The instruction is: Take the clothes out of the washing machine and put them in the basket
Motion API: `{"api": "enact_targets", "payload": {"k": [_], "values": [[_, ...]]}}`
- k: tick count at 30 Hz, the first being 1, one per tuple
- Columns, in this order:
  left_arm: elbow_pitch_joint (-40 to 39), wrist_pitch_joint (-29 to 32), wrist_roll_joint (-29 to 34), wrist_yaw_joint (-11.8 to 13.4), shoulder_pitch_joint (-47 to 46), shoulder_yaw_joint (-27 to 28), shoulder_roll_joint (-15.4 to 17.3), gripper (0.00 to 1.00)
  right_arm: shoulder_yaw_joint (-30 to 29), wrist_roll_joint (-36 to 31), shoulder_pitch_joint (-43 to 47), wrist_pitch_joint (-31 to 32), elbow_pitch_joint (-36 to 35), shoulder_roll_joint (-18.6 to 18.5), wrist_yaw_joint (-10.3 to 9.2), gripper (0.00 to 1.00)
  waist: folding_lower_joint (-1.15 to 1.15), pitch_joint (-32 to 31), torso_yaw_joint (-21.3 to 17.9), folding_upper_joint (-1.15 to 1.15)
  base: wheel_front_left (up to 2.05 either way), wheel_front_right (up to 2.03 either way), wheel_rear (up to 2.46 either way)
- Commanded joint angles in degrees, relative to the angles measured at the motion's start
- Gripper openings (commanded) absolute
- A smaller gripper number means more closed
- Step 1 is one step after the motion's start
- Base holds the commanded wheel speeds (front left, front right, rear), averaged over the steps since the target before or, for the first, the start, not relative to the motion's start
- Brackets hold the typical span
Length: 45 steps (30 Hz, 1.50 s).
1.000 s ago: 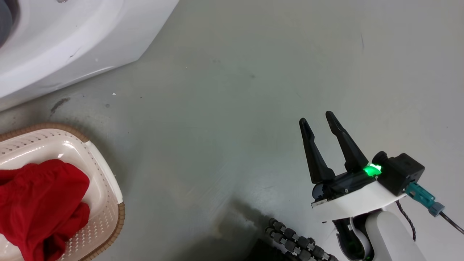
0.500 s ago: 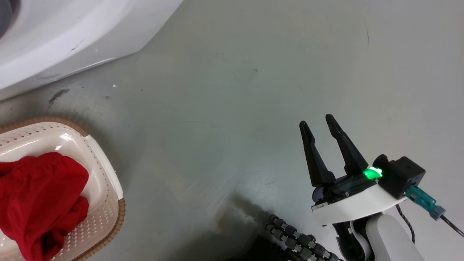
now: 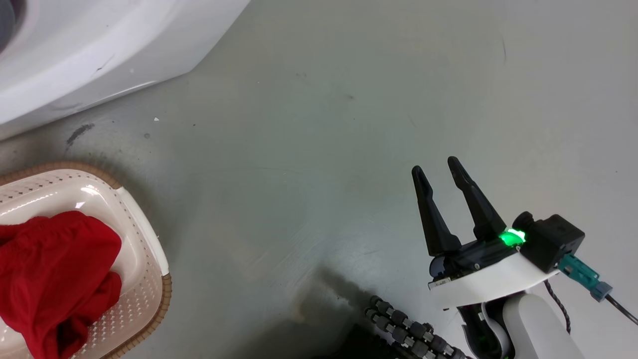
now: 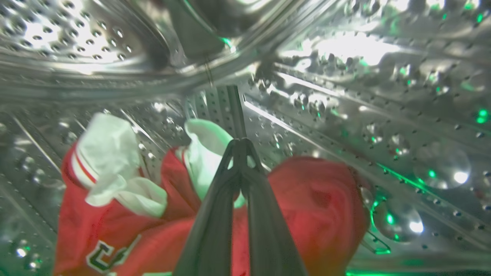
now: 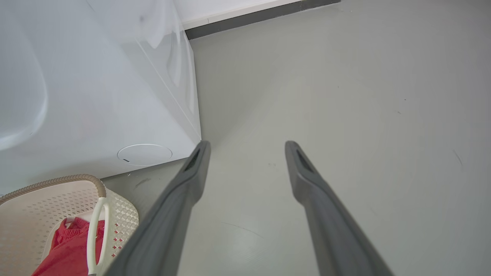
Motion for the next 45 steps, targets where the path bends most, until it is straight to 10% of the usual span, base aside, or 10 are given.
{"api": "enact_targets", "payload": {"k": [1, 23, 40, 41, 42, 43, 44, 45], "values": [[-0.8, -1.6, 0.3, 0.4, 1.0, 0.1, 0.8, 0.00, 0.2, 0.2, -0.8, -0.1, 0.1, 0.1, -0.06, 1.00, 0.00, -0.2, -0.1, 0.00, 0.00, 0.00, 0.00], [-1.6, -22.4, -6.3, -1.4, 9.6, 4.7, 4.8, 0.00, -0.1, -1.4, -3.7, -0.1, 3.2, 0.0, -0.05, 1.00, 0.00, -7.9, 0.7, 0.00, 0.00, 0.00, 0.00], [-0.5, -24.4, -11.1, -2.1, 17.1, 6.4, 3.9, 0.00, -1.8, -3.6, -1.7, 0.0, 2.7, 0.1, -0.06, 1.00, 0.00, -10.2, 3.0, 0.00, 0.00, 0.00, 0.00], [-0.4, -24.2, -11.2, -2.1, 17.2, 6.4, 3.8, 0.07, -1.9, -3.8, -1.7, 0.1, 2.7, 0.1, -0.06, 1.00, 0.00, -10.3, 3.0, 0.00, 0.00, 0.00, 0.00], [-0.4, -24.0, -11.4, -2.1, 17.2, 6.3, 3.8, 0.49, -1.9, -3.9, -1.6, 0.2, 2.6, 0.1, -0.05, 1.00, 0.00, -10.3, 3.0, 0.00, 0.00, 0.00, 0.00], [-0.4, -24.0, -11.4, -2.1, 17.2, 6.3, 3.8, 0.49, -1.9, -3.9, -1.6, 0.2, 2.6, 0.1, -0.05, 1.00, 0.00, -10.3, 3.0, 0.00, 0.00, 0.00, 0.00], [-0.3, -23.9, -11.5, -2.1, 17.3, 6.3, 3.8, 1.00, -1.9, -4.0, -1.6, 0.3, 2.6, 0.1, -0.06, 1.00, 0.00, -10.4, 3.0, 0.00, 0.00, 0.00, 0.00], [-0.3, -23.9, -11.6, -2.2, 17.3, 6.2, 3.8, 1.00, -1.8, -4.0, -1.6, 0.3, 2.5, 0.1, -0.05, 1.00, 0.00, -10.4, 3.0, 0.00, 0.00, 0.00, 0.00]]}}
